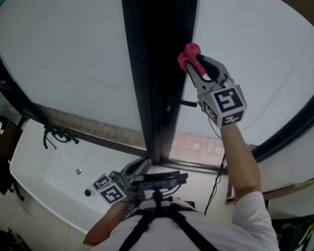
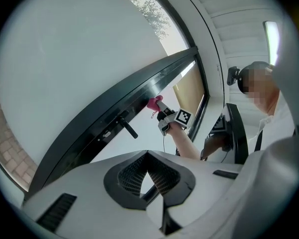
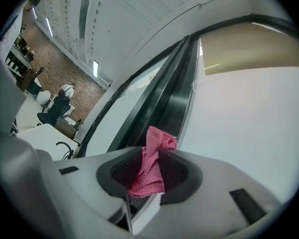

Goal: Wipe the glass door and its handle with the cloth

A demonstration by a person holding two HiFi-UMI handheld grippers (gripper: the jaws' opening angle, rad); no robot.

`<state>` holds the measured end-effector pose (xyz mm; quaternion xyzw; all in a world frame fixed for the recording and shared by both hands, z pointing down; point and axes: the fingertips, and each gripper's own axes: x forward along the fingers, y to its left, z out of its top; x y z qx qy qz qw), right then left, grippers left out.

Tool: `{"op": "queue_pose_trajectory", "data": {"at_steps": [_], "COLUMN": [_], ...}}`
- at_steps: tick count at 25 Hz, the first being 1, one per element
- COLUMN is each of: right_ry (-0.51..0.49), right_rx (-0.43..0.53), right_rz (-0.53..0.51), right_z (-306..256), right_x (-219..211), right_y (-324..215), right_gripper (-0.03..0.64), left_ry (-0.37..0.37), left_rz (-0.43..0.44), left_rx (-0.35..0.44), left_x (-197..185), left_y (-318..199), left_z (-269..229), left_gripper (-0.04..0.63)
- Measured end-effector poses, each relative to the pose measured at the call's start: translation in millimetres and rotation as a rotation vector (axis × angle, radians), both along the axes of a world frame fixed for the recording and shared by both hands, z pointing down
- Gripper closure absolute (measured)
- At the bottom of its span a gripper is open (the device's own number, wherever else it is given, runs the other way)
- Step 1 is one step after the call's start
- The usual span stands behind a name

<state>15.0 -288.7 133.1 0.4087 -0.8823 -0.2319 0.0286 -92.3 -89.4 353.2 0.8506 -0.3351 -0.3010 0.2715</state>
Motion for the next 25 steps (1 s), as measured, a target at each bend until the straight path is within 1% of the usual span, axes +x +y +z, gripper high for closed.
{"op": "queue_pose_trajectory", "data": {"at_steps": [6, 11, 14, 17, 20, 22, 25], "right_ry": [-0.010, 0.013, 0.030, 0.023, 0.017, 0.051, 0.121], "right_rx": [0.034, 0.086, 0.108, 0.126, 0.148, 0.172, 0.247], "right_rz": [0.002, -0.007, -0.008, -0.010, -0.008, 0.017, 0.071], "right_z": [-22.4, -41.0, -44.5, -50.5, -56.1, -53.3, -40.0], "right_x": [-8.3, -18.9, -22.9, -25.1, -25.5, -26.4, -30.5], "right_y": [-10.2, -11.4, -12.1, -11.1, -7.8, -10.5, -16.5], "right_gripper": [0.507, 0.508, 0.508, 0.515, 0.535, 0.535, 0.532], "left_ry": [-0.022, -0.088, -0.126, -0.171, -0.184, -0.186, -0.185], "left_rz": [-0.012, -0.017, -0.030, -0.049, -0.059, -0.061, -0.056], "left_rx": [0.029, 0.083, 0.096, 0.105, 0.119, 0.126, 0.124], "left_x": [-1.9, 5.5, 4.8, -0.3, -4.1, -3.1, 2.1], "left_y": [-1.4, -8.5, -17.6, -31.3, -38.0, -39.2, -38.3], "left_z": [-6.7, -18.3, -16.4, -12.1, -15.9, -19.6, -19.7], "left_gripper": [0.594, 0.594, 0.594, 0.594, 0.594, 0.594, 0.594]}}
